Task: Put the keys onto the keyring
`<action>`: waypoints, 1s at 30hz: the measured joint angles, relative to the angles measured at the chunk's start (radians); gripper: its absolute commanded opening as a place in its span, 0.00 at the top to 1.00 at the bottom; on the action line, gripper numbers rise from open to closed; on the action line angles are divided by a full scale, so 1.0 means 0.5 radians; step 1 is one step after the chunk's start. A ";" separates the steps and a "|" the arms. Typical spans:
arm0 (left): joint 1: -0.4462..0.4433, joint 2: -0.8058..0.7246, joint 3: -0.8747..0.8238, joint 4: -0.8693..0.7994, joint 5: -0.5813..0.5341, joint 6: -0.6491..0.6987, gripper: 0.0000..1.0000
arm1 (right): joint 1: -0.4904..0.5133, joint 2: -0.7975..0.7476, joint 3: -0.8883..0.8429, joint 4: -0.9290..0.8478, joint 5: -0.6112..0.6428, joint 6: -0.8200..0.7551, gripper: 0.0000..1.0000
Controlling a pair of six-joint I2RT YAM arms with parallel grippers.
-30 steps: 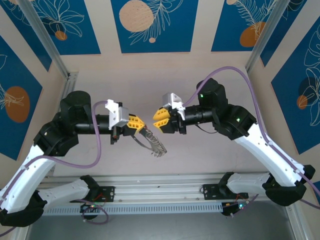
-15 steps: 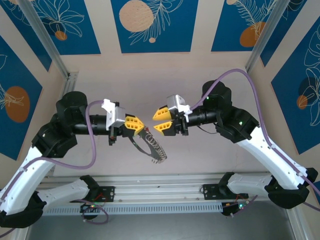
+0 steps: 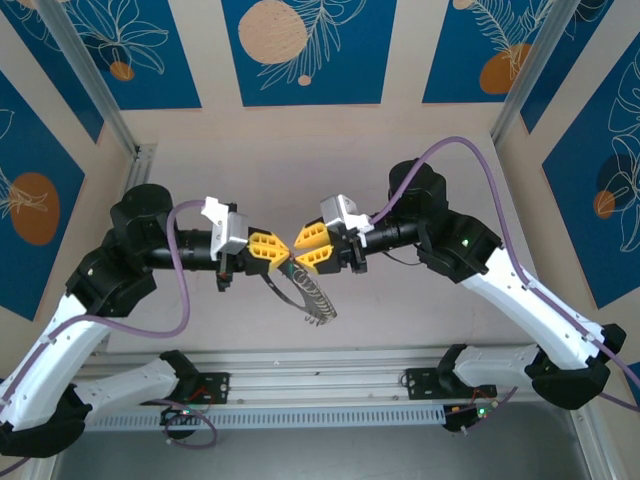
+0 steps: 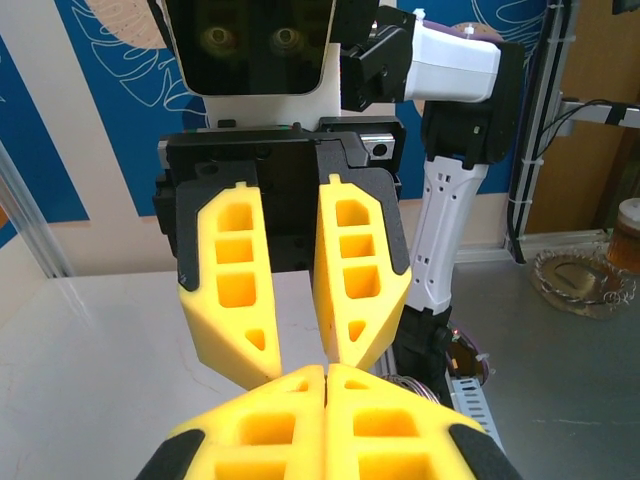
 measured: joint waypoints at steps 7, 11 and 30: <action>0.000 -0.002 -0.042 0.065 -0.002 -0.037 1.00 | 0.005 0.036 0.000 0.020 -0.027 -0.002 0.95; 0.001 -0.011 -0.061 0.093 0.000 -0.069 1.00 | 0.005 0.036 0.001 0.011 -0.043 -0.027 1.00; 0.000 0.161 0.343 -0.516 -0.445 0.368 0.49 | 0.127 0.275 0.557 -0.829 0.736 -0.298 1.00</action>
